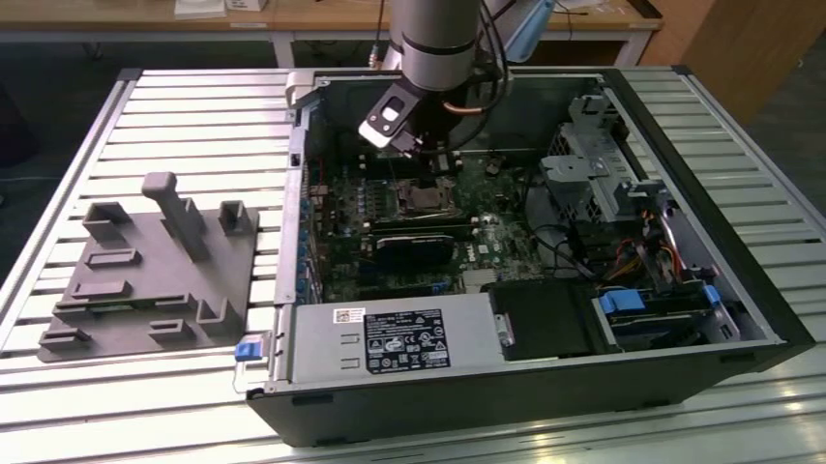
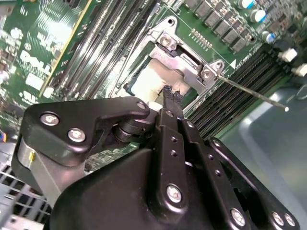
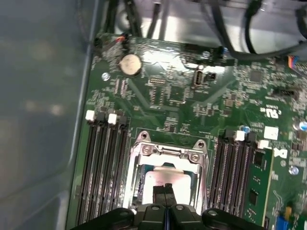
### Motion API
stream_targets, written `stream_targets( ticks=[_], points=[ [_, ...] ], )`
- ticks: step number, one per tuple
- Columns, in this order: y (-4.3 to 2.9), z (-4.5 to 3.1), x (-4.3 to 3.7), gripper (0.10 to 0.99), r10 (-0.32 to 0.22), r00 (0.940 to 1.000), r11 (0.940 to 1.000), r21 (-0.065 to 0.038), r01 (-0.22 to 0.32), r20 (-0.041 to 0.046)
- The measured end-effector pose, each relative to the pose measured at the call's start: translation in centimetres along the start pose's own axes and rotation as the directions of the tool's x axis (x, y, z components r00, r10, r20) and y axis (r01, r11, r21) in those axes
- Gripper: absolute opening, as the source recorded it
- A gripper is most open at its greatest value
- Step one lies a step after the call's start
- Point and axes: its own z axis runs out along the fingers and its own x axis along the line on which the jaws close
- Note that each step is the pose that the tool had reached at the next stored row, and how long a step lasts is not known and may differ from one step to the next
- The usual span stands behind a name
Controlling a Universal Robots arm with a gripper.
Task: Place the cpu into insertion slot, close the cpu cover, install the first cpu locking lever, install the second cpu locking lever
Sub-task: 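Close the cpu cover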
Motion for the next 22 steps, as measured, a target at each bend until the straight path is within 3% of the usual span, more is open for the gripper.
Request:
stream_targets(
  ticks=[5, 10, 15, 22],
  points=[
    [0.0, 0.02, 0.0, 0.106, -0.087, 0.9962, 0.9962, 0.002, 0.087, -0.0024],
    [0.0, 0.03, 0.0, 0.106, -0.168, 0.9858, 0.9858, 0.004, 0.168, -0.0047],
    [0.0, 0.04, 0.0, 0.106, -0.241, 0.9704, 0.9704, 0.006, 0.241, -0.0071],
    [0.0, 0.05, 0.0, 0.106, -0.335, 0.9422, 0.9422, 0.007, 0.335, -0.0103]
  ],
)
